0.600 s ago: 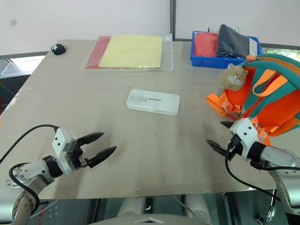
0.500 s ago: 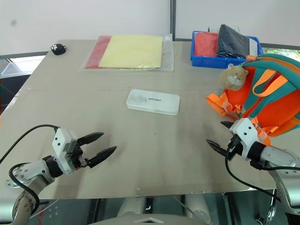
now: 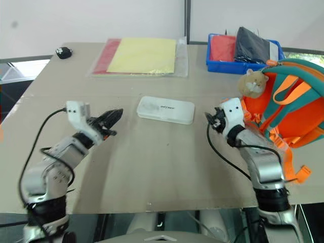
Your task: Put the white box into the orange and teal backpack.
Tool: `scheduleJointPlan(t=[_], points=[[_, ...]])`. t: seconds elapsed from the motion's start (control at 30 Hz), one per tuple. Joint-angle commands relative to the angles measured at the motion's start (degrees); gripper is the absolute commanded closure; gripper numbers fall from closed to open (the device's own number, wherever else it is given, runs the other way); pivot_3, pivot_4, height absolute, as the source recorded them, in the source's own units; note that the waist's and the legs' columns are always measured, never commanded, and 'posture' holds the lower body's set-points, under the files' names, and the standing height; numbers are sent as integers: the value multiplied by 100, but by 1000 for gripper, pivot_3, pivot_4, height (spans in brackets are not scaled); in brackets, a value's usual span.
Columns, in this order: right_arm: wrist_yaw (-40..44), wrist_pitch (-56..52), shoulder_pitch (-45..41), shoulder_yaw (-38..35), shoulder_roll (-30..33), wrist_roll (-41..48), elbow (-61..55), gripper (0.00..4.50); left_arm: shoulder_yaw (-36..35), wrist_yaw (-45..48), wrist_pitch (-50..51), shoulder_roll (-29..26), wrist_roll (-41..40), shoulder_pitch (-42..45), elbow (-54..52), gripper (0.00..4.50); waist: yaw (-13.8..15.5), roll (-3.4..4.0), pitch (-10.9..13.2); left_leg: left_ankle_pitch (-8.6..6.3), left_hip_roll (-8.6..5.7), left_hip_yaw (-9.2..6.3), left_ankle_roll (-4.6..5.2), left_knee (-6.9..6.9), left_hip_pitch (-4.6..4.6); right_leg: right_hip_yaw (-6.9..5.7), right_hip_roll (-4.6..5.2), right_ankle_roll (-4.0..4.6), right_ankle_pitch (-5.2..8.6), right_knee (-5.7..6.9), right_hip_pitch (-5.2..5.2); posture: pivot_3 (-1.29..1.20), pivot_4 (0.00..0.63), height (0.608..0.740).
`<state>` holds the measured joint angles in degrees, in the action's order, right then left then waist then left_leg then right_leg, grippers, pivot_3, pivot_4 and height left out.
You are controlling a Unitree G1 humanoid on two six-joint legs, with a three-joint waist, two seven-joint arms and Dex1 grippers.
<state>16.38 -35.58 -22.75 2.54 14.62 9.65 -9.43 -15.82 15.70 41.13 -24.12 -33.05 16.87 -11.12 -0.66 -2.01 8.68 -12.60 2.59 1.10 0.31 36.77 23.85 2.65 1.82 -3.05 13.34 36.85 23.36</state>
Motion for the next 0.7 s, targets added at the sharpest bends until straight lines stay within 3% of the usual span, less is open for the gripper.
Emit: scheduleJointPlan(t=[0.03, 0.17, 0.3, 0.5, 0.7], points=[[-695, -216, -562, -14, -316, -363, 793, 4428, 419, -199, -121, -164, 731, 739, 1057, 4500, 0, 0, 0, 0, -2, 0, 0, 0, 0, 0, 0, 0, 0, 0, 0, 0, 150, 740], [-658, 61, -1171, 192, -489, -578, 1814, 4428, 1035, 300, -302, -374, 1319, 1688, 2445, 4500, -17, 2, 1, 0, -7, 5, 0, -4, 10, 2, 4, -1, -1, -3, 8, 0, 150, 740], [168, 102, -1742, 629, -648, -502, 2704, 4428, 1667, 1330, -384, -553, 1625, 2138, 3236, 4500, -53, 3, 1, 0, -8, 9, -1, -23, 18, 3, 5, -1, 0, -6, 25, 0, 150, 740], [1061, -12, -1567, 963, -466, -356, 2272, 4428, 1745, 2179, 168, -710, 1226, 1671, 2150, 4500, -101, 6, 2, -1, -7, 11, -2, -38, 18, 4, 12, -3, 3, -6, 25, 0, 150, 740], [1414, -692, -781, 960, 52, -213, 612, 4428, 1152, 2005, 1336, -1077, 681, 220, -194, 4500, -156, 7, 2, -1, -9, 8, -2, -36, 14, 3, 18, -5, 4, -2, 24, 0, 150, 740]])
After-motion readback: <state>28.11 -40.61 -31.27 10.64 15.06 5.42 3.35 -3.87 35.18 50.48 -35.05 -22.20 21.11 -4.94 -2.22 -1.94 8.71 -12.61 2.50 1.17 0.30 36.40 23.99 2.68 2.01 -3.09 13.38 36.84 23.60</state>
